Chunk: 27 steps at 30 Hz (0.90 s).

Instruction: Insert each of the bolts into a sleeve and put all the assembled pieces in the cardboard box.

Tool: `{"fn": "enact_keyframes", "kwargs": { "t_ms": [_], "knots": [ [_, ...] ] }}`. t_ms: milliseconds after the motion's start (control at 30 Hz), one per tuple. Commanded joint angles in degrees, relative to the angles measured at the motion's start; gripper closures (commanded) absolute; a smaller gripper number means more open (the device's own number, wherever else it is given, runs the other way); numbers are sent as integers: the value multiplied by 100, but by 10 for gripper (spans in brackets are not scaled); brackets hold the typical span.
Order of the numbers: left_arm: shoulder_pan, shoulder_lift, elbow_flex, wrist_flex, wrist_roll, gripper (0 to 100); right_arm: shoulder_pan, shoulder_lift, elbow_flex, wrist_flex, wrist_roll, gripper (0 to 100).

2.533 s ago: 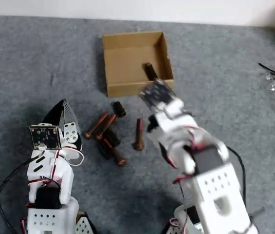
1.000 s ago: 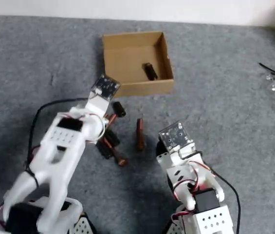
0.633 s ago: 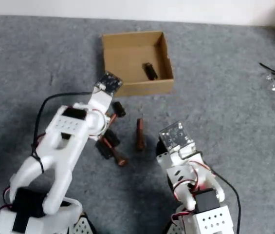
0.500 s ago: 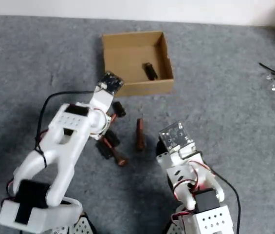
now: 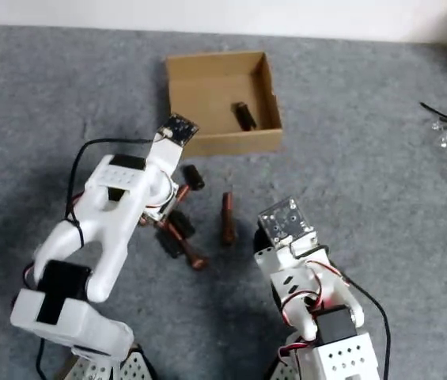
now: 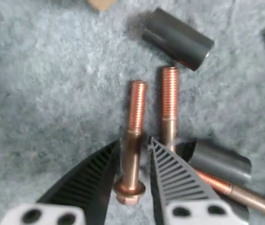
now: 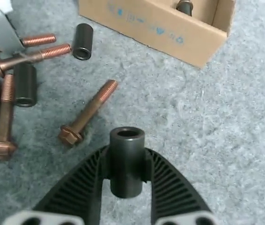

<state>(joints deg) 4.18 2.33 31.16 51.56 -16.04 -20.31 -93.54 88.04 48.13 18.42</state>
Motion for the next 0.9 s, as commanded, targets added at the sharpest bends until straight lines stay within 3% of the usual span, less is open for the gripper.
{"fn": "enact_keyframes", "kwargs": {
  "t_ms": [0, 200, 700, 867],
  "knots": [
    [-13, 145, -321, 26, 176, 895, 75, -66, -48, -207, -26, 994],
    [-31, 444, -655, 431, 396, 895, 75, -66, -48, -207, -26, 994],
    [-40, 787, -813, 440, 624, 899, 75, -66, -40, -207, -26, 994],
    [-40, 787, -822, 501, 624, 993, 75, -66, -40, -207, -26, 994]
  ]
}}
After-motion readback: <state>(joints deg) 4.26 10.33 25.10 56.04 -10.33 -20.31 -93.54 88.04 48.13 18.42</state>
